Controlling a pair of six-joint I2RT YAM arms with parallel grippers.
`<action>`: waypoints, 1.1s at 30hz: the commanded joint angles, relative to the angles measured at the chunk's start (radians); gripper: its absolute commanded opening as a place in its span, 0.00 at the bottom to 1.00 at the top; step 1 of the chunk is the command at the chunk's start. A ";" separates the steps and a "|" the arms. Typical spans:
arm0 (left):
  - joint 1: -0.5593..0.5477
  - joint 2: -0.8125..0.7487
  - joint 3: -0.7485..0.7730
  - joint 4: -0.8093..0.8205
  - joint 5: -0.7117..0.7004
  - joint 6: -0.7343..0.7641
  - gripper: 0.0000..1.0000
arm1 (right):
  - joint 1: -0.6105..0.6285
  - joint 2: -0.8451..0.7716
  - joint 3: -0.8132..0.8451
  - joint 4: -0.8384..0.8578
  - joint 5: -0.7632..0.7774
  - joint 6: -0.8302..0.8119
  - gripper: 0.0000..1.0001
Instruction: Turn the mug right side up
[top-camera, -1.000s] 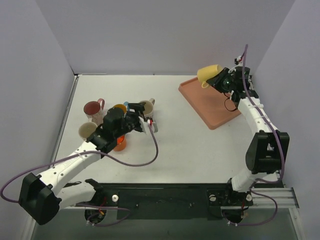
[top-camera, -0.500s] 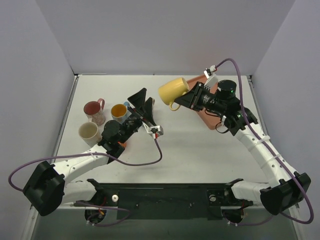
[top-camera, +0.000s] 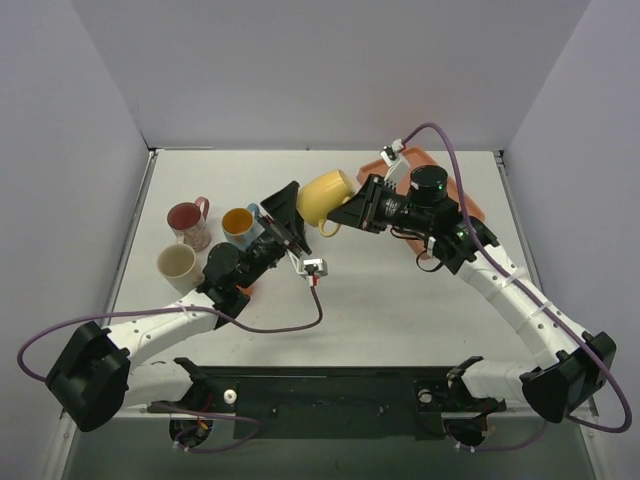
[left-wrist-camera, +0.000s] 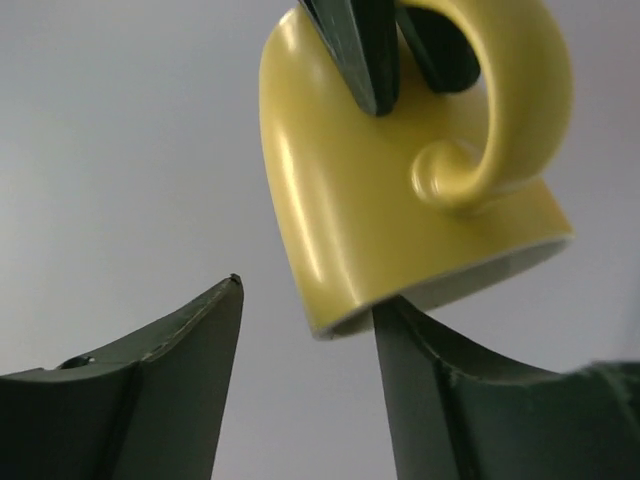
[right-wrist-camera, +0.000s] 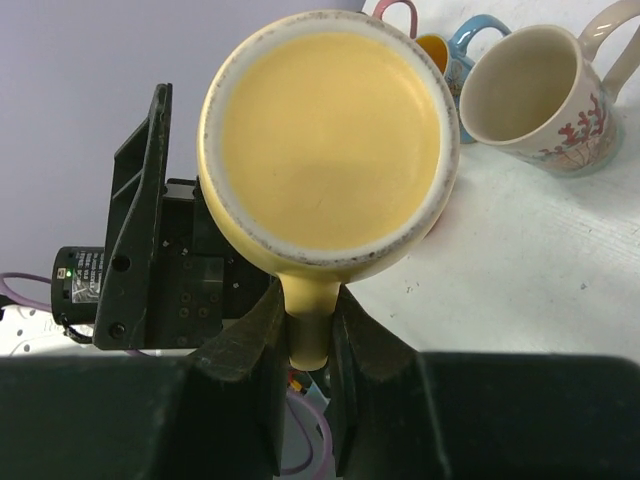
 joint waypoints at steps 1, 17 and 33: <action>-0.027 -0.028 0.009 0.057 0.039 0.010 0.62 | 0.024 0.012 0.040 0.132 -0.033 0.031 0.00; -0.085 -0.183 0.420 -1.198 -0.084 -0.484 0.00 | -0.109 -0.041 0.043 -0.206 0.125 -0.164 0.91; 0.005 0.432 0.892 -2.178 -0.048 -1.238 0.00 | -0.150 -0.138 0.038 -0.383 0.301 -0.339 0.94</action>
